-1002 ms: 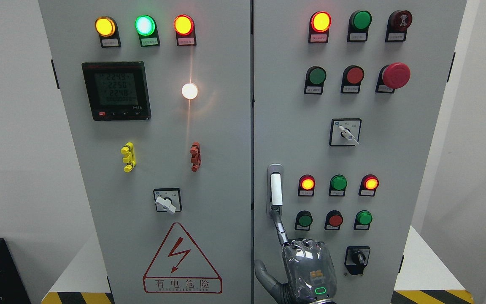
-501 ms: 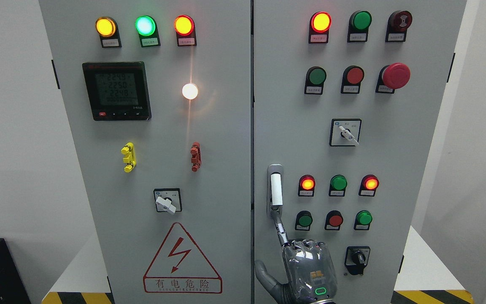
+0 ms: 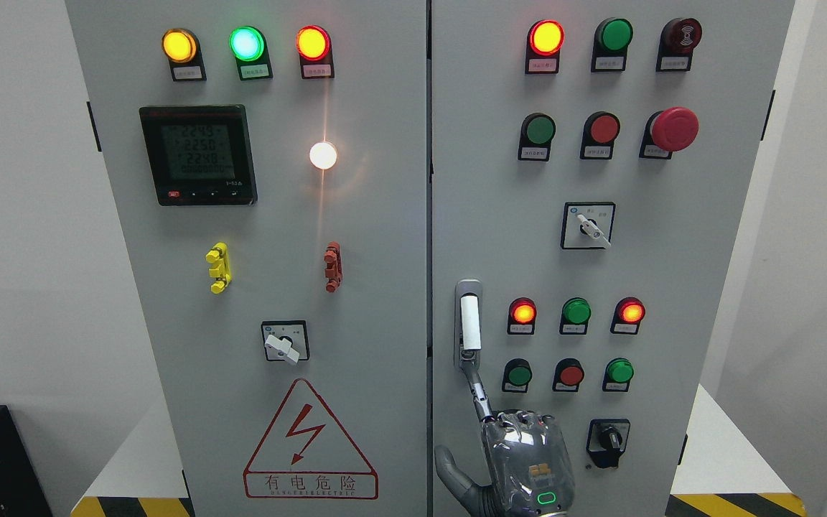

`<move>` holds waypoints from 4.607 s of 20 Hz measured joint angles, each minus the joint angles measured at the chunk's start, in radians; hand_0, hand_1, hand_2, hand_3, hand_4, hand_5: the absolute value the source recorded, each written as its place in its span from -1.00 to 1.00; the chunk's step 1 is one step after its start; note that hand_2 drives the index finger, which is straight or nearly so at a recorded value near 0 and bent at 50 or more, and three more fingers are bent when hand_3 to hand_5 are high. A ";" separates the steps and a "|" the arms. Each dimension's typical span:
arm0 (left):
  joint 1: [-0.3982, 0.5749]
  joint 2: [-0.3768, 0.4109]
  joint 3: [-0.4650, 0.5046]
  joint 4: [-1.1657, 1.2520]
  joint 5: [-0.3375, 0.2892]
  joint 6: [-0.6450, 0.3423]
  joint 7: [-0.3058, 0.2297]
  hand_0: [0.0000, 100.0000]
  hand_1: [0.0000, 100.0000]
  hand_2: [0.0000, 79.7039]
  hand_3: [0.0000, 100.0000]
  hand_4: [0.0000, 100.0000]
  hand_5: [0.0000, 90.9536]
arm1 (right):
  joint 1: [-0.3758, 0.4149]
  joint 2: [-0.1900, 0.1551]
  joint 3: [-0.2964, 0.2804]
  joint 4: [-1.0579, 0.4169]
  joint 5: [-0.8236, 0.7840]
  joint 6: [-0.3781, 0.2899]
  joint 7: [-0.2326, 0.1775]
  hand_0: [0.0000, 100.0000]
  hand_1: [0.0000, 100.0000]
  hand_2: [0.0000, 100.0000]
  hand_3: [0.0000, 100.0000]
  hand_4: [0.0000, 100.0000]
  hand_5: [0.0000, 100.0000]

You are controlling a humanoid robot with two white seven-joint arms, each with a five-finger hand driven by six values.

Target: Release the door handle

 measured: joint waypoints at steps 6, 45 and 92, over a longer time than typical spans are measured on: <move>0.000 0.000 0.000 0.000 0.000 0.000 0.000 -0.76 0.11 -1.00 -1.00 -1.00 -1.00 | 0.000 -0.001 0.000 -0.002 -0.001 0.000 0.000 -0.32 -0.52 -0.92 1.00 1.00 1.00; 0.000 0.000 0.000 0.000 0.000 0.000 0.000 -0.76 0.11 -1.00 -1.00 -1.00 -1.00 | -0.009 -0.001 0.004 -0.015 -0.006 -0.005 0.000 -0.32 -0.52 -0.61 0.67 0.83 0.98; 0.000 0.000 0.000 0.000 0.000 0.000 0.000 -0.76 0.11 -1.00 -1.00 -1.00 -1.00 | 0.016 0.000 0.012 -0.180 -0.019 -0.035 0.002 -0.15 -0.38 0.21 1.00 0.91 1.00</move>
